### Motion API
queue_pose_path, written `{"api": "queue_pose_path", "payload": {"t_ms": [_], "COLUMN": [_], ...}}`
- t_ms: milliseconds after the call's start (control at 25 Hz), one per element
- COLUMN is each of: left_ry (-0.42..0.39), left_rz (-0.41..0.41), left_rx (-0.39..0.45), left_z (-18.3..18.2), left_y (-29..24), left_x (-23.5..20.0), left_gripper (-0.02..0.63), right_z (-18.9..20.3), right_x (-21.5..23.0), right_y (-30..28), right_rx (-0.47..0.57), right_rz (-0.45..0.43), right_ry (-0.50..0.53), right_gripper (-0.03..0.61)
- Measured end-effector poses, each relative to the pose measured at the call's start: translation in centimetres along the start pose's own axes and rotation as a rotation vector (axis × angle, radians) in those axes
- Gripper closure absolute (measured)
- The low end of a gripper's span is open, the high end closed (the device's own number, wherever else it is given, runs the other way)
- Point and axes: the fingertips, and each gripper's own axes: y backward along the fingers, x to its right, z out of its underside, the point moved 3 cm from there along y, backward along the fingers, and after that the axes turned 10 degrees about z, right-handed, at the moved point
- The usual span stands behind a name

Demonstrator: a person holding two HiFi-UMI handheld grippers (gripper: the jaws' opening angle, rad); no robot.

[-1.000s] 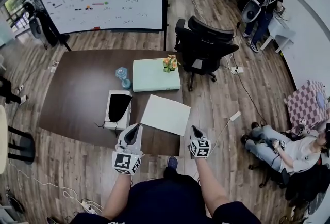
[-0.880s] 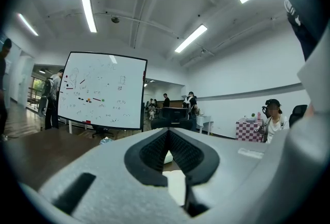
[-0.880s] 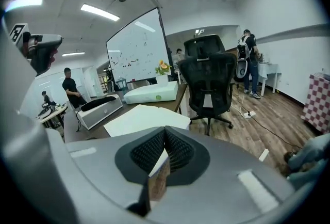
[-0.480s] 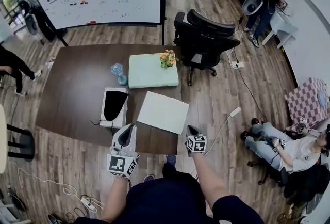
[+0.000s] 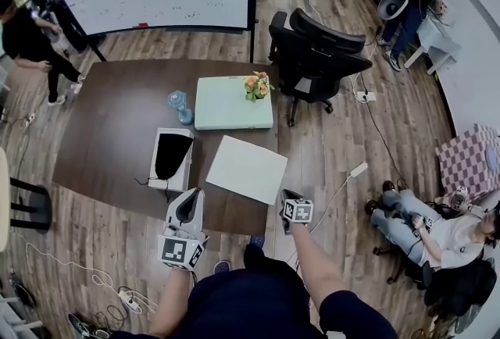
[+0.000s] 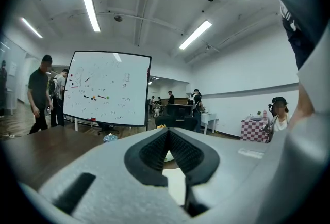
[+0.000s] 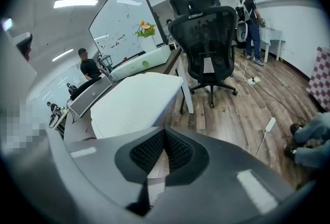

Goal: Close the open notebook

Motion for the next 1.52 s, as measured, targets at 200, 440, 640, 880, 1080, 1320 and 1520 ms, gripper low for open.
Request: {"api": "queue_pose_path", "payload": {"t_ms": [200,440,640,880,1080,1320,1520], "left_ry": [-0.003,-0.007,-0.003,0.006,0.011,0.02,0.016], "left_rz": [-0.005,-0.008,-0.014,-0.019,-0.021,-0.018,-0.017], "left_rx": [-0.005,-0.011,-0.01,0.006,0.025,0.039,0.05], "left_z": [0.0,0.2,0.5,0.3,0.0,-0.2,-0.7], "left_y": [-0.8,-1.4,-1.8,-1.8,-1.4,-0.3,0.6], "left_x": [0.2,0.3,0.2,-0.1,-0.1,-0.1,-0.1], "left_gripper": [0.627,0.627,0.627,0.627,0.627,0.627,0.627], "right_z": [0.5,1.5,1.2,0.0,-1.6,-2.9,-4.6], "right_x": [0.2,-0.3,-0.4,-0.9,-1.6,-2.4,-3.9], "right_y": [-1.3,-2.6,-2.5,-0.9,0.8,2.4,3.7], "right_rx": [-0.062,-0.113,-0.098,-0.007,0.061,0.111,0.168], "right_rz": [-0.051,-0.128,-0.154,-0.25,-0.27,-0.263,-0.269], "right_ry": [0.0,-0.002,-0.019,-0.081,-0.025,0.037,0.07], "right_gripper": [0.574,0.574,0.573,0.574,0.573,0.573,0.574]}}
